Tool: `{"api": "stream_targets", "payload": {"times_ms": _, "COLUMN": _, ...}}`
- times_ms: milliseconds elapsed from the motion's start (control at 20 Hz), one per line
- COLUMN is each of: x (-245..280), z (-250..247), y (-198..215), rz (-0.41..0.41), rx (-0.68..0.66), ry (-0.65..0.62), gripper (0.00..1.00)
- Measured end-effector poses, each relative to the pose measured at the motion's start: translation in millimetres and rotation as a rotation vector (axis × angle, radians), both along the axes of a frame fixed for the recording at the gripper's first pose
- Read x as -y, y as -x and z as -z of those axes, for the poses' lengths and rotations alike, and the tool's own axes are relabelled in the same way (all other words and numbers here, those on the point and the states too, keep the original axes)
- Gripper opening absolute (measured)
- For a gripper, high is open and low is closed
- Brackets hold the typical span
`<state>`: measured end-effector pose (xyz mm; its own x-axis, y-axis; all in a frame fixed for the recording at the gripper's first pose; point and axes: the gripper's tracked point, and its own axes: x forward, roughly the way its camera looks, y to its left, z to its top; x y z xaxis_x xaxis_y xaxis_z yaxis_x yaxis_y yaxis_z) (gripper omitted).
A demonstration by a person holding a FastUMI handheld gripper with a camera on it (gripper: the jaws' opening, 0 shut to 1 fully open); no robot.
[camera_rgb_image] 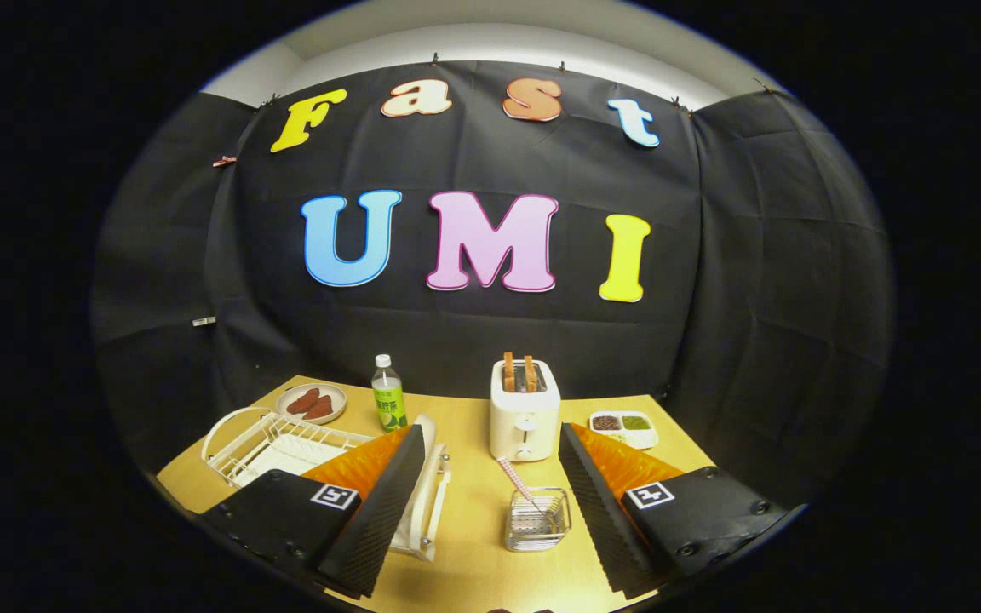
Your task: Take the plate from the dish rack, then take the spoon from the basket and place it into the plate.
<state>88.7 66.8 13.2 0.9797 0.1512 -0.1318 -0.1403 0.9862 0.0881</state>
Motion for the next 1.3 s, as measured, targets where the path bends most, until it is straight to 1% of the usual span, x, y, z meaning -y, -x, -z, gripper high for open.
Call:
{"api": "stream_targets", "payload": {"times_ms": 150, "x": -31.0, "z": 7.4, "y": -24.2, "rz": -0.054, "rx": -0.074, "ry": -0.046, "gripper": 0.98}}
{"api": "stream_targets", "payload": {"times_ms": 300, "x": -50.5, "z": 25.3, "y": -45.9, "rz": -0.077, "rx": -0.159, "ry": -0.072, "gripper": 0.98}}
{"api": "stream_targets", "payload": {"times_ms": 400, "x": -58.9, "z": 44.4, "y": -60.8, "rz": -0.075, "rx": -0.236, "ry": -0.089, "gripper": 0.98}}
{"api": "stream_targets", "payload": {"times_ms": 550, "x": -64.3, "z": 70.0, "y": -77.2, "rz": -0.05, "rx": -0.348, "ry": -0.116, "gripper": 1.0}}
{"api": "stream_targets", "payload": {"times_ms": 700, "x": -73.0, "z": 93.9, "y": -90.3, "rz": -0.045, "rx": -0.433, "ry": -0.123, "gripper": 0.99}}
{"api": "stream_targets", "payload": {"times_ms": 900, "x": -78.8, "z": 115.8, "y": -91.6, "rz": -0.04, "rx": -0.528, "ry": -0.11, "gripper": 0.98}}
{"api": "stream_targets", "payload": {"times_ms": 1000, "x": -81.5, "z": 123.5, "y": -94.7, "rz": -0.038, "rx": -0.552, "ry": -0.109, "gripper": 0.88}}
{"api": "stream_targets", "payload": {"times_ms": 1050, "x": -84.3, "z": 126.3, "y": -96.3, "rz": -0.042, "rx": -0.558, "ry": -0.111, "gripper": 0.76}}
{"api": "stream_targets", "payload": {"times_ms": 1100, "x": -86.4, "z": 128.3, "y": -97.1, "rz": -0.044, "rx": -0.566, "ry": -0.107, "gripper": 0.72}}
{"api": "stream_targets", "payload": {"times_ms": 1150, "x": -91.0, "z": 130.0, "y": -96.5, "rz": -0.052, "rx": -0.576, "ry": -0.114, "gripper": 0.61}}
{"api": "stream_targets", "payload": {"times_ms": 1200, "x": -93.9, "z": 131.5, "y": -93.2, "rz": -0.051, "rx": -0.6, "ry": -0.115, "gripper": 0.51}}
{"api": "stream_targets", "payload": {"times_ms": 1300, "x": -95.7, "z": 131.7, "y": -93.6, "rz": -0.045, "rx": -0.61, "ry": -0.101, "gripper": 0.39}}
